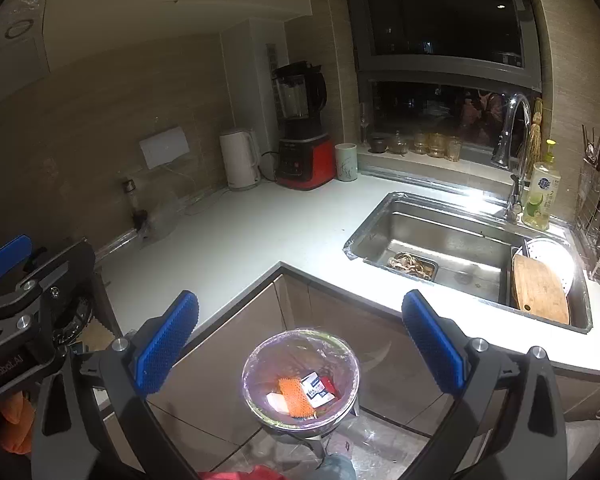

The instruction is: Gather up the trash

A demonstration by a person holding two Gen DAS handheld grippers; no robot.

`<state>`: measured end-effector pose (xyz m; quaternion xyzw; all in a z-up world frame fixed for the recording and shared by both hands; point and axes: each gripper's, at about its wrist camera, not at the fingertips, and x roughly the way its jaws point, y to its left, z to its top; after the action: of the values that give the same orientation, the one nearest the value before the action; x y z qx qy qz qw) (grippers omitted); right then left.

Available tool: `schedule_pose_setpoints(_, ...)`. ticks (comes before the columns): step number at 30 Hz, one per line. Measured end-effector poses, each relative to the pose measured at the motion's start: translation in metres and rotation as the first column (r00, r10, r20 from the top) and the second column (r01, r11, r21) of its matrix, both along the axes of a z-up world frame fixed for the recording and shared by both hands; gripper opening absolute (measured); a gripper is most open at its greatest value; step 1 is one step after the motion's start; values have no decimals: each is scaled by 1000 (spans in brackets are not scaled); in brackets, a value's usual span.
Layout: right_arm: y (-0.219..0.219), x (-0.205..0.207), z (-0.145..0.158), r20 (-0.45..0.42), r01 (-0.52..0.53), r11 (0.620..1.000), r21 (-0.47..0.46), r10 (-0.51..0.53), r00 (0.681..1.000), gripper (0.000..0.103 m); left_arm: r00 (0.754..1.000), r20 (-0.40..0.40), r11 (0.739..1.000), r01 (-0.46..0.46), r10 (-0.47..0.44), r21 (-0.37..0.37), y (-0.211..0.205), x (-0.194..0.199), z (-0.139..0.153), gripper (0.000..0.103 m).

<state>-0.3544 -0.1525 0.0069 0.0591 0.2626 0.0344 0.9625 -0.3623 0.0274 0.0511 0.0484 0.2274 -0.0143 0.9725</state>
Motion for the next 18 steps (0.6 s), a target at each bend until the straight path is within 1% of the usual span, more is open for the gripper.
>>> schedule_pose_setpoints(9,2,-3,1,6,-15,1000,-24,15,1000,101,1000,1,1000,-2,2,-15,-2,-3,-3,95)
schedule_pose_setpoints(14,1,-3,0,10,-20,1000,-23,20,1000,101,1000,-3,1000,-9,9,-21,-4,-2,-4,95)
schedule_pose_setpoints(18,2,0,-2,3,-21,1000,-16,21,1000,101,1000,4,1000,-22,22,-11,-7,-1,-5,95)
